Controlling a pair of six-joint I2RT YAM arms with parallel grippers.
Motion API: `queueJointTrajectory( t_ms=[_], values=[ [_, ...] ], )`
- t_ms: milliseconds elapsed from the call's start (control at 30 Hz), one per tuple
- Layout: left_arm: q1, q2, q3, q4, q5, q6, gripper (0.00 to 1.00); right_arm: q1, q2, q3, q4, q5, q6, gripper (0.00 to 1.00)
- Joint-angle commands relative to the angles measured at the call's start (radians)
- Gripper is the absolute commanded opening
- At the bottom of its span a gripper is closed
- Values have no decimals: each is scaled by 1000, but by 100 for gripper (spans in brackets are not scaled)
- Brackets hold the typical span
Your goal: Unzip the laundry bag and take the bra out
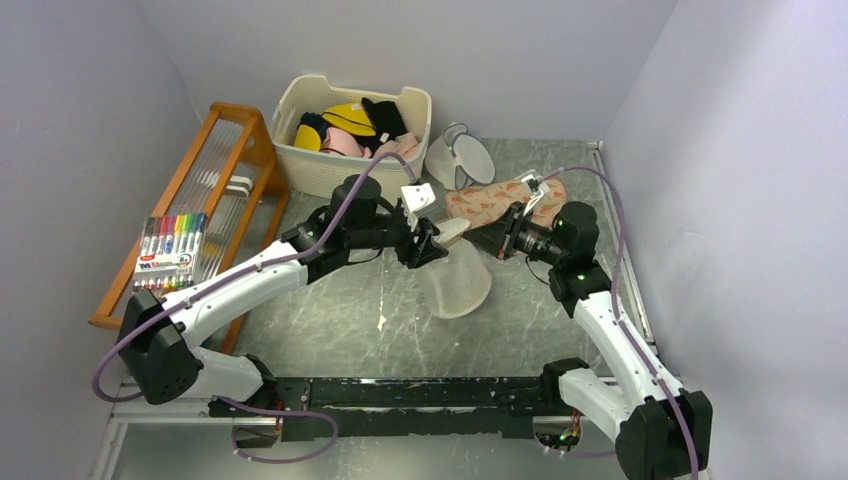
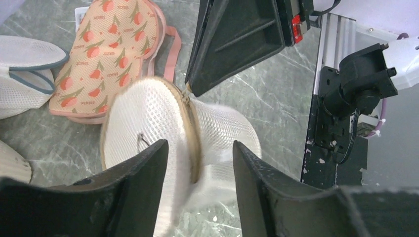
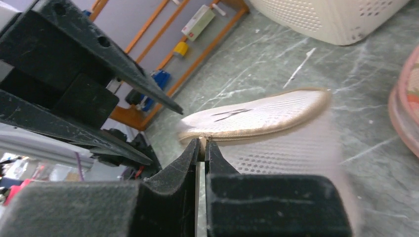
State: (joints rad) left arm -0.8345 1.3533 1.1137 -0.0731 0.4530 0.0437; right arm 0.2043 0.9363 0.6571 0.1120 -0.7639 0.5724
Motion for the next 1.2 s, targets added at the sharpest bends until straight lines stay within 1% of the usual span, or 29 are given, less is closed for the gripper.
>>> queueJointTrajectory(
  t_ms=[0, 67, 167, 267, 400, 500, 600, 667, 767, 867, 900, 933, 1000, 1100, 1167],
  values=[
    [-4, 44, 65, -17, 33, -36, 63, 4, 26, 4, 123, -118, 67, 0],
    [-5, 60, 96, -65, 21, -38, 63, 4, 24, -1, 100, -93, 45, 0],
    [-1, 64, 78, -45, -51, -55, 65, 5, 30, -12, 107, -88, 60, 0],
    [3, 88, 107, -81, -69, -54, 60, 8, 17, -37, 141, -87, 72, 0],
    [28, 111, 91, -51, -60, -69, 58, 10, 23, -32, 125, -89, 67, 0],
    [51, 147, 128, -87, -15, -69, 53, 13, 22, -39, 110, -95, 46, 0],
    [52, 155, 108, -65, 30, -64, 49, 13, 23, -50, 118, -73, 57, 0],
    [52, 169, 107, -50, 47, -74, 41, 14, 42, -36, 123, -94, 59, 0],
    [52, 205, 159, -124, 66, -57, 24, 17, 56, -37, 135, -104, 55, 0],
    [53, 188, 129, -83, 48, -65, 14, 18, 47, -50, 124, -64, 63, 0],
    [53, 187, 127, -81, 44, -64, 9, 19, 47, -45, 107, -61, 53, 0],
    [52, 189, 137, -91, 47, -60, 7, 20, 46, -42, 87, -51, 40, 0],
    [52, 188, 153, -115, 68, -53, 7, 18, 35, -46, 20, 11, 9, 0],
    [51, 159, 121, -80, 76, -54, 7, 17, 18, -89, -27, 182, 19, 0],
    [51, 145, 108, -63, 73, -46, 7, 11, 36, -93, -64, 287, 35, 0]
  ],
)
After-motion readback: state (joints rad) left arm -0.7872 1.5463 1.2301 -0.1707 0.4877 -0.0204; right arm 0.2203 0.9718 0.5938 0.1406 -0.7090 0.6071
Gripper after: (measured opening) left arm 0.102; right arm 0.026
